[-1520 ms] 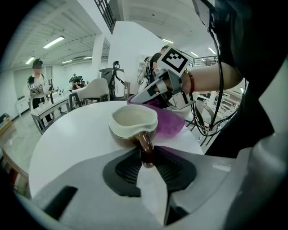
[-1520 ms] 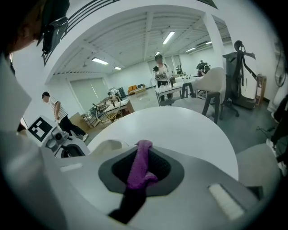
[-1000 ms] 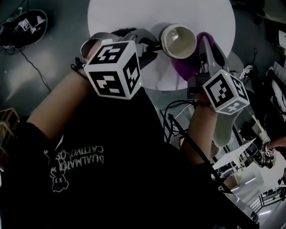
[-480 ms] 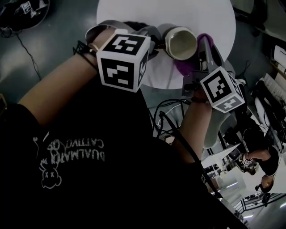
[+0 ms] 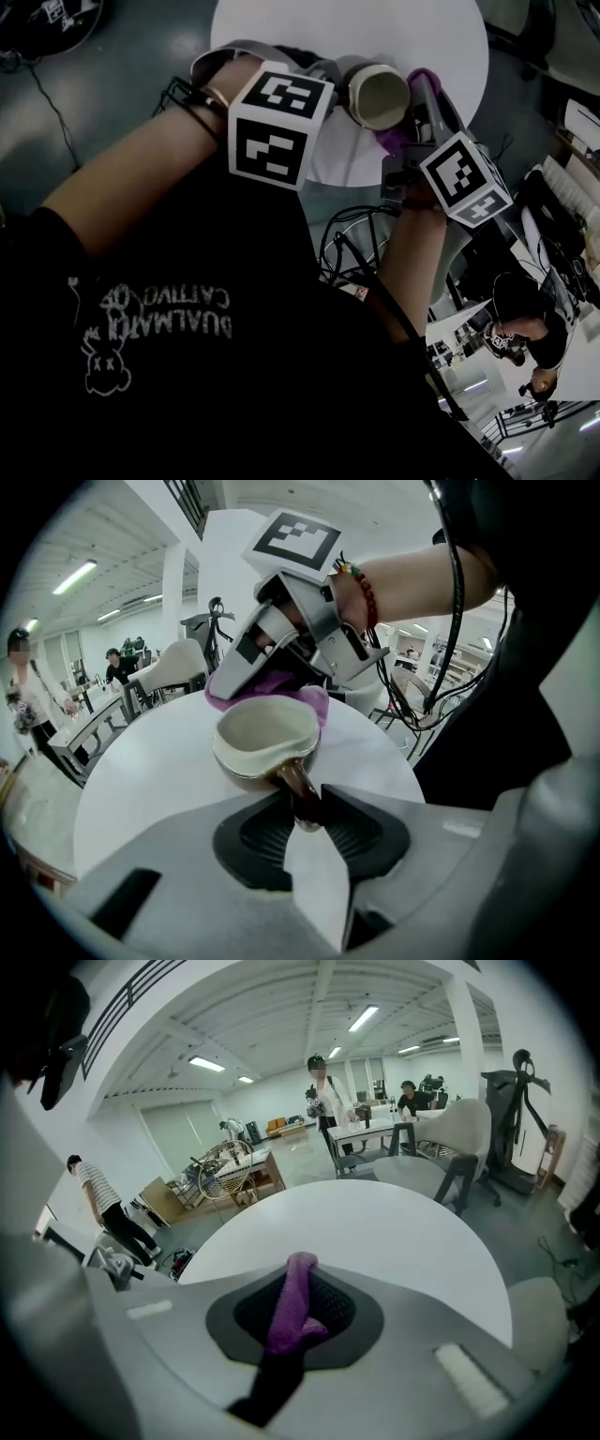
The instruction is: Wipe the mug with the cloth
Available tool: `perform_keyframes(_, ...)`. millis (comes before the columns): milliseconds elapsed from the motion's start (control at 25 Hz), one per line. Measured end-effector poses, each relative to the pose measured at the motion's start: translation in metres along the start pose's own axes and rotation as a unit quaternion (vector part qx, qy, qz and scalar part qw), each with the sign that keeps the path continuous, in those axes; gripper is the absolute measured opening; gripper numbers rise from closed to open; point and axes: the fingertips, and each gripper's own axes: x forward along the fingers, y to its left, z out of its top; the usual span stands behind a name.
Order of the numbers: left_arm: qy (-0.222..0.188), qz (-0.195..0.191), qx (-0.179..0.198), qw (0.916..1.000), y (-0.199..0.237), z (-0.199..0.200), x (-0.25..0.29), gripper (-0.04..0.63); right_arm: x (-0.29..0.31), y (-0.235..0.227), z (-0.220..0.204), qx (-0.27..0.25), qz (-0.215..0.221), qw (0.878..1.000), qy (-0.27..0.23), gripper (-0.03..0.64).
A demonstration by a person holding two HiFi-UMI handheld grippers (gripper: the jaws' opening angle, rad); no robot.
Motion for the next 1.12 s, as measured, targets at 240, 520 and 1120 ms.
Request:
perform_keyframes(240,0.006,-0.007,0.01,0.9999,0.001,-0.001,0.001,0.089,0.002,0.002,0.0,-0.015,-0.002,1.0,0.005,0.023)
perform_keyframes(520,0.009,-0.012,0.016,0.9998,-0.001,0.002,0.001,0.089,0.004,0.011,0.005,-0.04,0.007,0.999,0.007,0.023)
perform_keyframes(1120,-0.002,-0.016,0.0,0.9999,0.003,0.005,-0.002,0.089,0.017,0.065,-0.004,-0.211,0.036,0.974,0.07,0.023)
